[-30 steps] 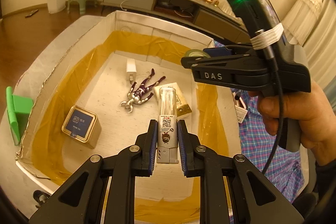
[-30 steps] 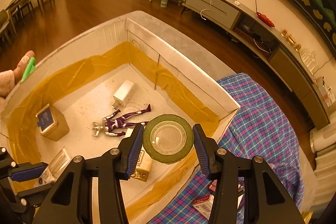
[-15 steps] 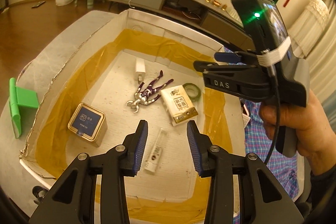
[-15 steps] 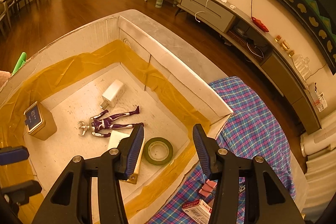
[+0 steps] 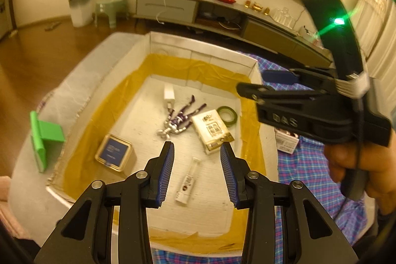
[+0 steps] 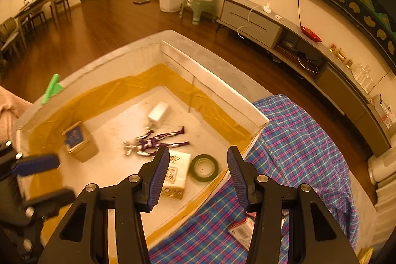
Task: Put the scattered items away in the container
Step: 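Move both open grippers back to the marker and staple box on the shirt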
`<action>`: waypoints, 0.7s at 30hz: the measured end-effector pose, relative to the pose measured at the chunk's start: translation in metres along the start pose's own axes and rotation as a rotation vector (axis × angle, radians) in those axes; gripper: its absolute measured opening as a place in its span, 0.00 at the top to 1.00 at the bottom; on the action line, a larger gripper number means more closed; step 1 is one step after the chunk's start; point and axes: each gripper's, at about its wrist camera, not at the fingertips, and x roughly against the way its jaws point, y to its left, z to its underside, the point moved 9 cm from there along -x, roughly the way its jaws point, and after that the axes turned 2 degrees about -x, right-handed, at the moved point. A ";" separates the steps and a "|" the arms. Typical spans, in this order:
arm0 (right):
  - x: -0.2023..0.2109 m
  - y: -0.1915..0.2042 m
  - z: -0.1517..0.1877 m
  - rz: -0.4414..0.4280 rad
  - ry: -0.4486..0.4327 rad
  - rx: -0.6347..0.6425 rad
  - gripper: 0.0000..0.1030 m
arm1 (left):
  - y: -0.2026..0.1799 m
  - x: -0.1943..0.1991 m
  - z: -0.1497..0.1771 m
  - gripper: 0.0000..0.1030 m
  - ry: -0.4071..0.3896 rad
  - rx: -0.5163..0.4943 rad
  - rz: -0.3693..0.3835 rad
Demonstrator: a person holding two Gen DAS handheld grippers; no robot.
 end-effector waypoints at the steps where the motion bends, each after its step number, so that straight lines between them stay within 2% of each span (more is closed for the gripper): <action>1: 0.006 0.002 0.002 -0.011 -0.006 -0.004 0.51 | 0.000 0.002 -0.001 0.60 -0.005 -0.003 -0.007; 11: 0.065 0.011 0.023 -0.122 -0.088 -0.055 0.50 | -0.017 0.024 -0.008 0.60 -0.060 -0.047 -0.036; 21: 0.117 -0.004 0.067 -0.187 -0.189 -0.141 0.47 | -0.061 0.044 -0.012 0.57 -0.120 -0.105 0.029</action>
